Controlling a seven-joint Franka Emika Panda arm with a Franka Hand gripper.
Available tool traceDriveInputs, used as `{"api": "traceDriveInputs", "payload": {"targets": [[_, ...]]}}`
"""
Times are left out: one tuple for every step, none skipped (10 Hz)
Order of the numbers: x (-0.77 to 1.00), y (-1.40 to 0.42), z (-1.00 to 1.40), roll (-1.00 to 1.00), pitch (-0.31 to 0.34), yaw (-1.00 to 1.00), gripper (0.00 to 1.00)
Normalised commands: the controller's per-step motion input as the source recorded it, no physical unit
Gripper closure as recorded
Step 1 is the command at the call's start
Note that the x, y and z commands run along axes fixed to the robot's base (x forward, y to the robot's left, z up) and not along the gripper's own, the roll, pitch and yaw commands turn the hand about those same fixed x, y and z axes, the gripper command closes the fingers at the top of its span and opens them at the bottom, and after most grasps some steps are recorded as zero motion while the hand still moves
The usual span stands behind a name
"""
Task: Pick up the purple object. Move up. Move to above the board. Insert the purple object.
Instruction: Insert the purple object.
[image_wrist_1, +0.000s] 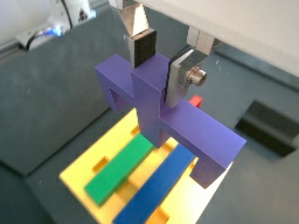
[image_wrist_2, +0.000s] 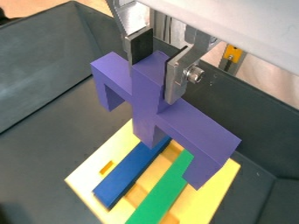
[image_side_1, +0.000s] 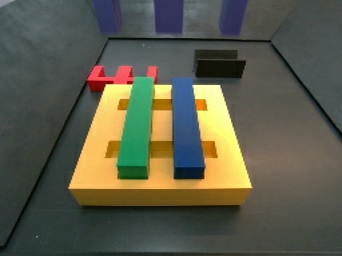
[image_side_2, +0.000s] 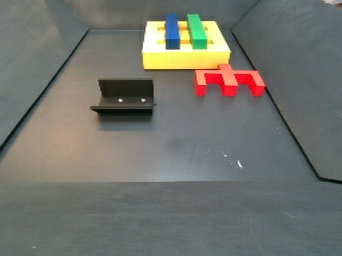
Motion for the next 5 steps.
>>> {"api": "traceDriveInputs", "payload": {"targets": [[0.05, -0.77, -0.84, 0.11, -0.161, 0.1, 1.0], [0.0, -0.63, -0.87, 0.15, -0.104, 0.23, 1.0], [0.0, -0.57, -0.86, 0.18, -0.097, 0.24, 1.0], [0.0, -0.5, -0.81, 0.2, -0.117, 0.21, 1.0], [0.09, -0.1, -0.72, 0.14, 0.0, 0.09, 1.0]]}}
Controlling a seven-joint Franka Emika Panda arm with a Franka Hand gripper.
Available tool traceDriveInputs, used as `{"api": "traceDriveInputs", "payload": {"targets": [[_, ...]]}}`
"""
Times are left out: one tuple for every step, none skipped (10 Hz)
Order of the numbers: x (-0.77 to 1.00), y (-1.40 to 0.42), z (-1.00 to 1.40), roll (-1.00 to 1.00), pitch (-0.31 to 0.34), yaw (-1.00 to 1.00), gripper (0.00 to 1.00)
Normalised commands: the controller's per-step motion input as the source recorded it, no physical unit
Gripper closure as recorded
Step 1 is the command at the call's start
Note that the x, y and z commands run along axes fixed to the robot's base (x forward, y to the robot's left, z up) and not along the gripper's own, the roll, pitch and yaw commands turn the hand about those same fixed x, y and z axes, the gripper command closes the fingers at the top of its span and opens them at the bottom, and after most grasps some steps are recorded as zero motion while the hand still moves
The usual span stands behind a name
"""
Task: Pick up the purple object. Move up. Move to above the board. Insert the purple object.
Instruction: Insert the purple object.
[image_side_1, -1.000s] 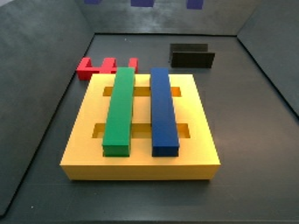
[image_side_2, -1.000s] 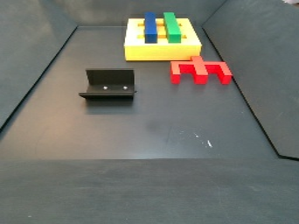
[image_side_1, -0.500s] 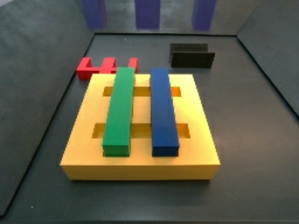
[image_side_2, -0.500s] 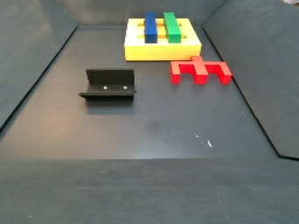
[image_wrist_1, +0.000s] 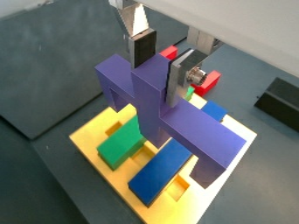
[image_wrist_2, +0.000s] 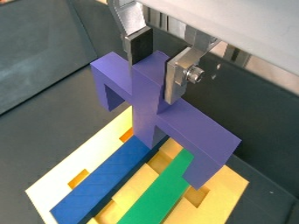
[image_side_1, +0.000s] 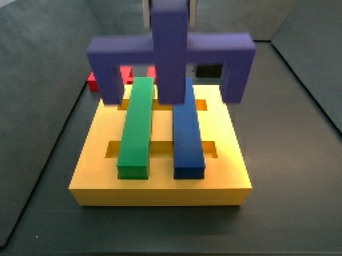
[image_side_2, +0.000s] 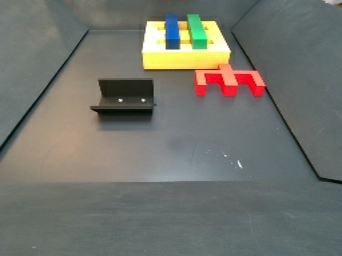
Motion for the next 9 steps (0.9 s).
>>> {"api": "traceDriveInputs", "payload": {"targets": [[0.0, 0.0, -0.7, 0.19, 0.0, 0.08, 1.0], [-0.15, 0.0, -0.57, 0.13, 0.0, 0.13, 1.0], [-0.19, 0.0, -0.42, 0.04, -0.02, 0.14, 1.0], [-0.2, 0.0, -0.17, 0.0, -0.051, 0.11, 1.0], [0.0, -0.07, -0.07, -0.06, -0.059, 0.19, 1.0], [0.11, -0.06, -0.1, -0.07, -0.054, 0.22, 1.0], [0.09, -0.06, -0.14, -0.07, -0.076, 0.26, 1.0], [0.09, -0.06, -0.18, -0.09, -0.083, 0.31, 1.0], [0.06, -0.05, -0.18, -0.1, -0.096, 0.3, 1.0]]}}
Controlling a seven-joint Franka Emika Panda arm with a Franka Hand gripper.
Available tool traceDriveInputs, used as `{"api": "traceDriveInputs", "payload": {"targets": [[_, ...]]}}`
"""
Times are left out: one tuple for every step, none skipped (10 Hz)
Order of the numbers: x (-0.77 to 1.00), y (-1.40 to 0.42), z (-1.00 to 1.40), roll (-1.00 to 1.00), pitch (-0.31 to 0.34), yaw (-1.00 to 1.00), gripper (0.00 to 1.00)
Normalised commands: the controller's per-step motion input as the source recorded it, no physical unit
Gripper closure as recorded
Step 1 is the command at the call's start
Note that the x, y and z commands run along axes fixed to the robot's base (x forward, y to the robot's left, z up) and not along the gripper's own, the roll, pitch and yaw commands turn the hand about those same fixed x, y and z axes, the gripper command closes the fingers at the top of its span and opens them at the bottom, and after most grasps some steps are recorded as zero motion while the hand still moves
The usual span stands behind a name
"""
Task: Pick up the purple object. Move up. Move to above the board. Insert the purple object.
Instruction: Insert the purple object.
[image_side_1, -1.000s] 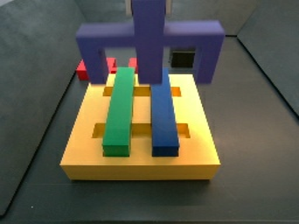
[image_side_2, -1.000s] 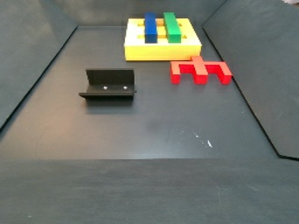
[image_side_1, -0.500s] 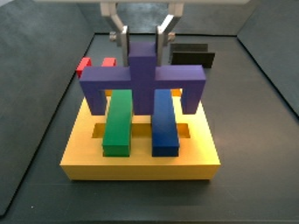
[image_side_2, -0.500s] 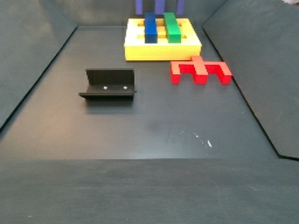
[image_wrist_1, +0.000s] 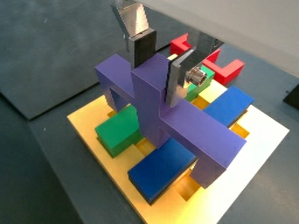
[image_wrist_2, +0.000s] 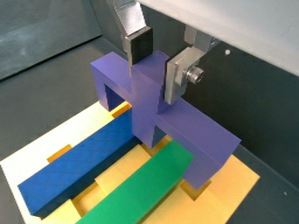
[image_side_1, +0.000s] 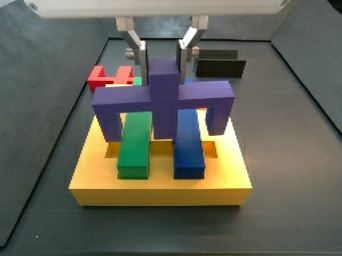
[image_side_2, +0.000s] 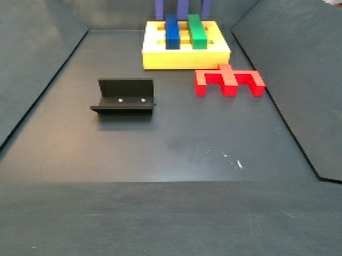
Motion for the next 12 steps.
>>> {"api": "traceDriveInputs", "payload": {"targets": [[0.0, -0.03, -0.2, -0.08, -0.107, 0.22, 1.0], [0.0, -0.02, -0.19, -0.05, -0.096, 0.18, 1.0], [-0.02, -0.03, -0.2, -0.03, -0.099, 0.14, 1.0], [0.0, -0.04, -0.07, -0.06, -0.086, 0.04, 1.0], [0.0, -0.04, 0.0, -0.04, 0.0, 0.0, 1.0], [0.0, 0.0, 0.03, -0.02, 0.0, -0.09, 1.0], [0.0, 0.0, 0.16, -0.07, 0.0, -0.09, 1.0], [-0.01, 0.01, 0.1, -0.09, 0.0, -0.14, 1.0], [-0.17, 0.0, 0.0, -0.04, -0.051, -0.19, 1.0], [-0.21, 0.0, -0.03, -0.06, -0.116, -0.07, 1.0], [-0.23, 0.0, -0.07, -0.06, -0.139, -0.03, 1.0], [-0.29, 0.0, -0.13, -0.06, -0.167, -0.01, 1.0]]}}
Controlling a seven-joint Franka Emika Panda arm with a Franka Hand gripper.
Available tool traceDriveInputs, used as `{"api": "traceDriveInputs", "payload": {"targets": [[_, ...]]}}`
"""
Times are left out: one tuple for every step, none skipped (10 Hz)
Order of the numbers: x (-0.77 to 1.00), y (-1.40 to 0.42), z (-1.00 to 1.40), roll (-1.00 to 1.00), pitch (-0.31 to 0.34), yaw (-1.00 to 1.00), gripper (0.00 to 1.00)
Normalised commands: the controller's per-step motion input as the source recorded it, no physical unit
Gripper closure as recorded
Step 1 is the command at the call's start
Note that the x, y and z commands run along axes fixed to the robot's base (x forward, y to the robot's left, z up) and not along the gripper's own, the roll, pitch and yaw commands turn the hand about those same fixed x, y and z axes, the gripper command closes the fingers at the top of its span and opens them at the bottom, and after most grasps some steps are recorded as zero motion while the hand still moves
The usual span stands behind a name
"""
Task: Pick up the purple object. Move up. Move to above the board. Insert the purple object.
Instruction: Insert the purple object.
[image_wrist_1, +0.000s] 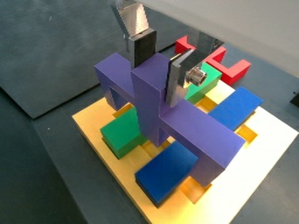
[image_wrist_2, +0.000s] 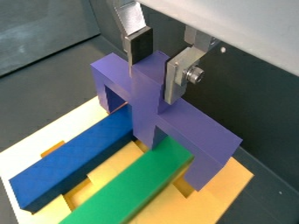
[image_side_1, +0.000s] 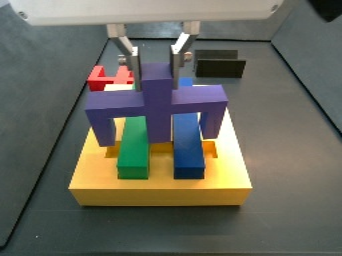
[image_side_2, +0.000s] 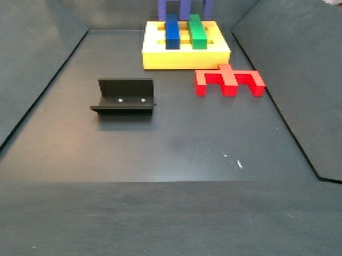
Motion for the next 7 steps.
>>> {"api": "traceDriveInputs", "payload": {"targets": [[-0.11, 0.0, -0.1, -0.1, -0.177, 0.0, 1.0], [0.13, 0.0, -0.2, -0.16, -0.189, 0.0, 1.0], [0.14, 0.0, -0.21, -0.17, -0.193, 0.0, 1.0], [0.07, 0.0, -0.19, -0.16, -0.173, 0.0, 1.0], [0.0, 0.0, -0.16, -0.14, -0.153, 0.0, 1.0], [0.0, 0.0, -0.08, -0.11, -0.116, 0.0, 1.0], [-0.07, 0.0, 0.0, -0.12, -0.076, 0.0, 1.0]]}}
